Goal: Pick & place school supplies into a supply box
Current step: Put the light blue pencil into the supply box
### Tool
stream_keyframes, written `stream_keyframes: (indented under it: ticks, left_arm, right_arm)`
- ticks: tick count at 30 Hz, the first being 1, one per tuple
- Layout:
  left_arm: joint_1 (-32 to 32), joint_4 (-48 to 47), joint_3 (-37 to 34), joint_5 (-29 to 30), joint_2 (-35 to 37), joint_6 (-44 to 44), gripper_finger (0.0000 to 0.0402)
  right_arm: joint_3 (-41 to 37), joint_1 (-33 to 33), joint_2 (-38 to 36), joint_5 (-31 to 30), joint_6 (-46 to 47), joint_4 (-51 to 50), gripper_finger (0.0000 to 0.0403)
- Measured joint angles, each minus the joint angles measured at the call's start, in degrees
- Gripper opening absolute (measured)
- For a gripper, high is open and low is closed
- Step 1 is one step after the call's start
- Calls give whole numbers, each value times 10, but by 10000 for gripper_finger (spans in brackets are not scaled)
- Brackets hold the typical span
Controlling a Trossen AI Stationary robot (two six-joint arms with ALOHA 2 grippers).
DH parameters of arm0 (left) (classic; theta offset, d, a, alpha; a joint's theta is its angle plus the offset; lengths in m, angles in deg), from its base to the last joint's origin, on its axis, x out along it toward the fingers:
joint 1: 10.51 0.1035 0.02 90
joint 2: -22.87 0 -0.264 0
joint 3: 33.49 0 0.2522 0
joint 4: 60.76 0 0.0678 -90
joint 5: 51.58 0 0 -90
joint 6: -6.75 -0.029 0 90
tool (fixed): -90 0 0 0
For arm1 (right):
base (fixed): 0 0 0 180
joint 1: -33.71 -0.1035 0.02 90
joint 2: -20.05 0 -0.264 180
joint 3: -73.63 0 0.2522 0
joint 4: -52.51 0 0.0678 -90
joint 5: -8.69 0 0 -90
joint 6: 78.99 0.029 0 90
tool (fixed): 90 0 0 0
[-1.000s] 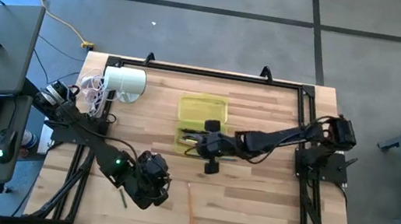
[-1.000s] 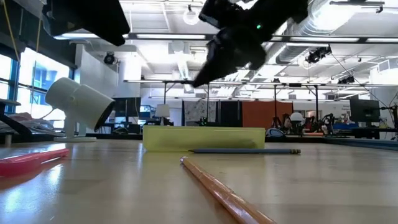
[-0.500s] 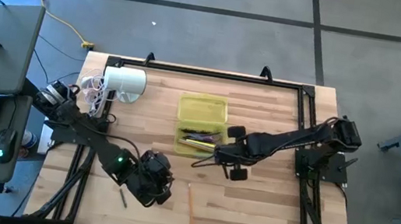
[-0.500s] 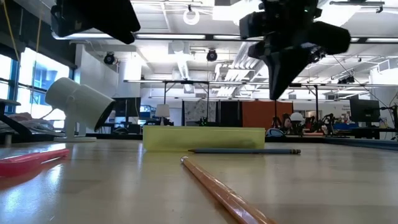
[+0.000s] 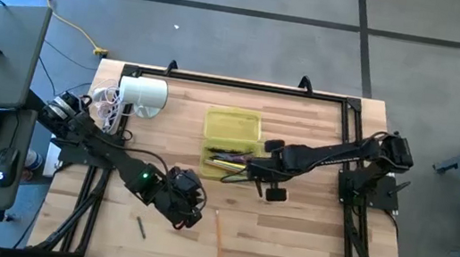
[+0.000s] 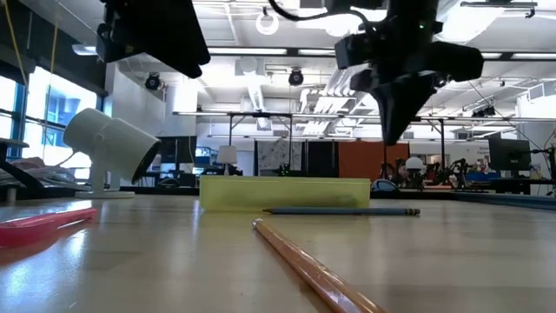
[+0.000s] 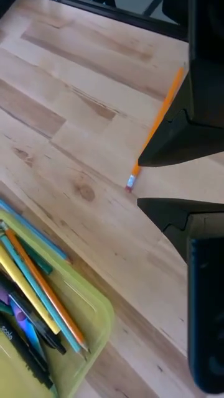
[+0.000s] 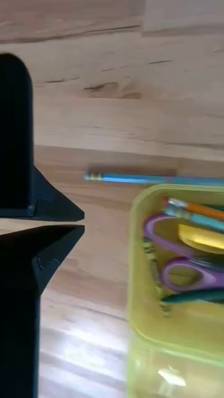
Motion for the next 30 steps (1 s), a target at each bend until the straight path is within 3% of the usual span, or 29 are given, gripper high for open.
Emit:
stream_keyframes:
  ticks: [11,15,23,30]
  left_arm:
    - [3,2,0,0,0,-13,127]
    - [3,2,0,-1,0,-14,127]
    - [3,0,0,-5,0,-17,127]
    - [3,2,0,-15,0,-17,127]
  right_arm:
    - [0,28,44,-9,-1,-28,73]
    - [0,30,57,58,-1,-30,91]
    - [-2,19,59,104,1,5,97]
    - [-65,26,59,109,-1,61,97]
